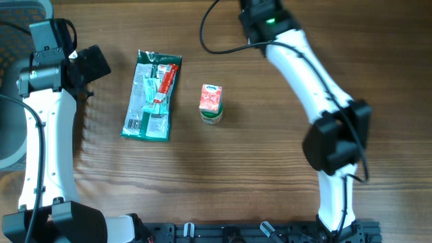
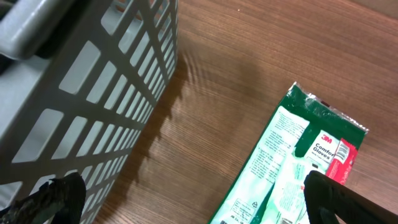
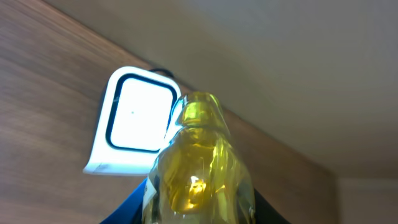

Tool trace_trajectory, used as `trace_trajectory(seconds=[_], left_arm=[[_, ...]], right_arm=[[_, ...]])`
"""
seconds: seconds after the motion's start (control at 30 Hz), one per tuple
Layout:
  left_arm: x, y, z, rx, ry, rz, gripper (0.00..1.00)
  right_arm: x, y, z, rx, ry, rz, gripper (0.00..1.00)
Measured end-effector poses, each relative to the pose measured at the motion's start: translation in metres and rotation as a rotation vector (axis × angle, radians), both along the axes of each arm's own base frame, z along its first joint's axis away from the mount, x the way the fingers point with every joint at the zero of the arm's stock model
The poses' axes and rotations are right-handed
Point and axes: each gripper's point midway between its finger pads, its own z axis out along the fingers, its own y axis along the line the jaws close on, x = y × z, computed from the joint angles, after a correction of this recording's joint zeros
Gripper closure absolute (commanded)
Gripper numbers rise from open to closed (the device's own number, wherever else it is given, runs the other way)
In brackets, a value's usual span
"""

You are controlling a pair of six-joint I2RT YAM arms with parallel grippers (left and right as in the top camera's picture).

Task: Scan the item barcode
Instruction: 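Carry the Vim bottle to the scanner and hold it before the window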

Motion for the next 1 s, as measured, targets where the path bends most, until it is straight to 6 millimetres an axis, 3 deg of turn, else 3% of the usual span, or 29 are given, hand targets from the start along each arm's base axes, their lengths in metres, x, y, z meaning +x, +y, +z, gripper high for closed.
trace_trajectory(seconds=[0.1,0.2,0.4,0.63,1.0], left_arm=[[0.0,0.0,0.0,0.0,0.001,0.0,0.0],[0.0,0.0,0.0,0.0,0.0,0.001,0.0],[0.0,0.0,0.0,0.0,0.0,0.0,0.0],[0.0,0.0,0.0,0.0,0.0,0.001,0.0],[0.0,0.0,0.0,0.0,0.0,0.0,0.0]], right_arm=[[0.02,0.017,-0.025,-0.134,-0.08,-0.024,0.88],[0.028,0.025,-0.027,-0.221,-0.155,-0.054,0.88],[0.025,0.014,-0.019,-0.288,-0.19,-0.138,0.87],[0.025,0.013,-0.058,-0.356,-0.118,-0.126,0.87],[0.025,0.014,-0.061,-0.329,-0.117,-0.13,0.88]])
